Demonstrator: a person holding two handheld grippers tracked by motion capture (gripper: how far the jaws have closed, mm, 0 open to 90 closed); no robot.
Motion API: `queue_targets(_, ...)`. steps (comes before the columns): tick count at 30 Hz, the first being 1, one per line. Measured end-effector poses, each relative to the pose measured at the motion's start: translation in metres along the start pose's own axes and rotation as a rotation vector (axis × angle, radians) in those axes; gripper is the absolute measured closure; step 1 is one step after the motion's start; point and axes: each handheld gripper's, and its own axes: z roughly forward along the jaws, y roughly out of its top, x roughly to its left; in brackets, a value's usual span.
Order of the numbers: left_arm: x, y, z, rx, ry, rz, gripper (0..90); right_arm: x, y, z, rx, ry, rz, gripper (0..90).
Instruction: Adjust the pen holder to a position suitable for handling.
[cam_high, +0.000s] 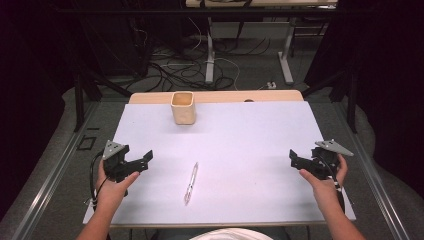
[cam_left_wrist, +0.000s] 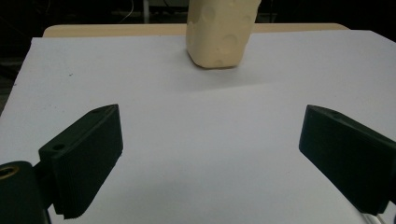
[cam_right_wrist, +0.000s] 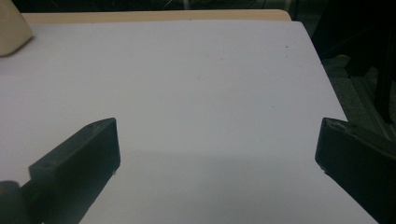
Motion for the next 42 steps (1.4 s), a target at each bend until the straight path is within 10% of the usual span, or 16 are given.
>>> queue_targets(26, -0.035, 0.039, 0.025, -0.019, -0.007, 0.064, 22.5, 0.01, 0.001, 0.005, 0.003, 0.024, -0.044, 2.5)
queue_targets(42, -0.051, 0.084, 0.055, -0.013, 0.001, 0.013, 28.9, 0.014, 0.001, 0.0, -0.019, 0.027, -0.083, 4.2)
